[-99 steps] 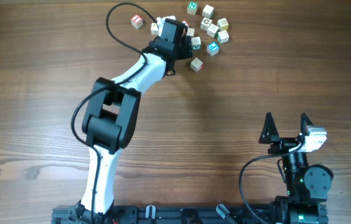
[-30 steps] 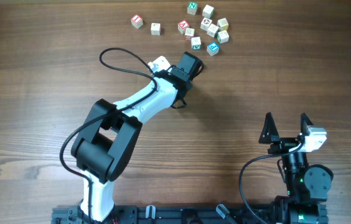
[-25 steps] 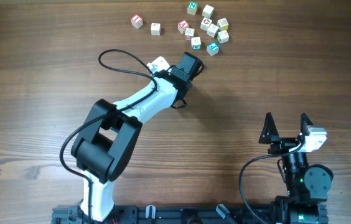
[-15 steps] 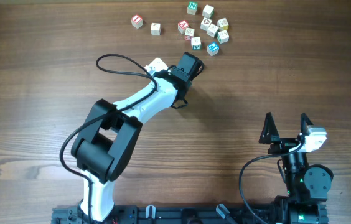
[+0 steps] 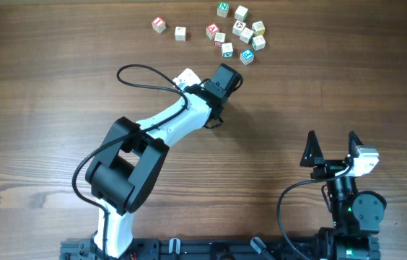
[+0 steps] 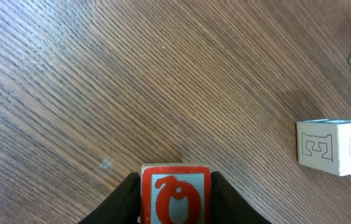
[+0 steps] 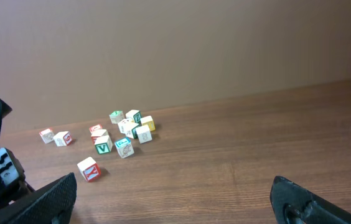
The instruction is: Form a circle
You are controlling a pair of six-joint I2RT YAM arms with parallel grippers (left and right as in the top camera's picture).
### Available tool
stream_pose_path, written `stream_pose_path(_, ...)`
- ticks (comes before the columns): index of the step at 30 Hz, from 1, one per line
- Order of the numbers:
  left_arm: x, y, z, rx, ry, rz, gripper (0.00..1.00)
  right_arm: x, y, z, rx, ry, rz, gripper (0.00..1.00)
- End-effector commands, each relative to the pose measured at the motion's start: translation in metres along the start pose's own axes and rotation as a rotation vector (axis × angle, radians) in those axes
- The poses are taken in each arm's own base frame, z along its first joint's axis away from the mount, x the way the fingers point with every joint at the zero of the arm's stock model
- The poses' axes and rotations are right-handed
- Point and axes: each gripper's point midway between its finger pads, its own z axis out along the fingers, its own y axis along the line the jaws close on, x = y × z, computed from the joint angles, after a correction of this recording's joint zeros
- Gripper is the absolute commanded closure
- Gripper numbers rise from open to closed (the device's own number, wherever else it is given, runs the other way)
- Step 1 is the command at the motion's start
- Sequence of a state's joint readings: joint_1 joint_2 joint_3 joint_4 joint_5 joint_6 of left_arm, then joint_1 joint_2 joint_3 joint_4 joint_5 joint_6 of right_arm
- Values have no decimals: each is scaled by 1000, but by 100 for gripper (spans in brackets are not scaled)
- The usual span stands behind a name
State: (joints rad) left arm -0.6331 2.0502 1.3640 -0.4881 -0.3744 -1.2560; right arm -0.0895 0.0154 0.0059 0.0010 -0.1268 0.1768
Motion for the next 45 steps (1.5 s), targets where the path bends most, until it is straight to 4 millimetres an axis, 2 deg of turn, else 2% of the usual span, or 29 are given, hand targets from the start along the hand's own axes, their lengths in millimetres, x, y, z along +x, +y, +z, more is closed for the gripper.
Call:
stream_pose_path(1,-7,6,1,-17,-46,-34,67,-3,-1,0,5,-14,-21,0)
stream_pose_path(8,-8,6,1,-18,-51,-34,54,-3,-1,0,5,-14,-21,0)
stream_pose_path(15,-8,6,1,-18,-51,-34,53,-3,-1,0,5,-14,-20,0)
stream_pose_path(17,-8,5,1,-15,-53,-34,48,-3,-1,0,5,-14,-20,0)
stream_pose_path(18,-9,4,0,-12,-53,-36,30,-3,-1,0,5,-14,-21,0)
stream_pose_path(19,-12,1,-5,-5,-55,-35,13,-3,-1,0,5,-14,-21,0)
stream_pose_path(21,-20,-10,-19,25,-63,-1,0,-3,-1,0,5,-14,-20,0)
stream_pose_path(27,-76,-70,-97,215,-183,185,0,-3,-1,0,5,-14,-20,0)
stream_pose_path(30,-98,-75,-111,240,-219,230,0,-3,-1,0,5,-14,-20,0)
stream_pose_path(33,-103,-82,-105,299,-169,333,0,-3,-1,0,5,-14,-20,0)
stream_pose_path(36,-99,-110,-110,515,-74,494,0,-3,-1,0,5,-14,-21,1)
stream_pose_path(37,-102,-119,-114,587,-66,535,0,-3,-1,0,5,-14,-21,0)
stream_pose_path(39,-115,-122,-112,625,-85,541,0,-3,-1,0,5,-14,-20,0)
stream_pose_path(42,-115,-122,-93,610,-98,632,0,-3,-1,0,5,-14,-21,1)
stream_pose_path(45,-107,-129,-59,564,-59,676,1,-3,-1,0,5,-14,-20,0)
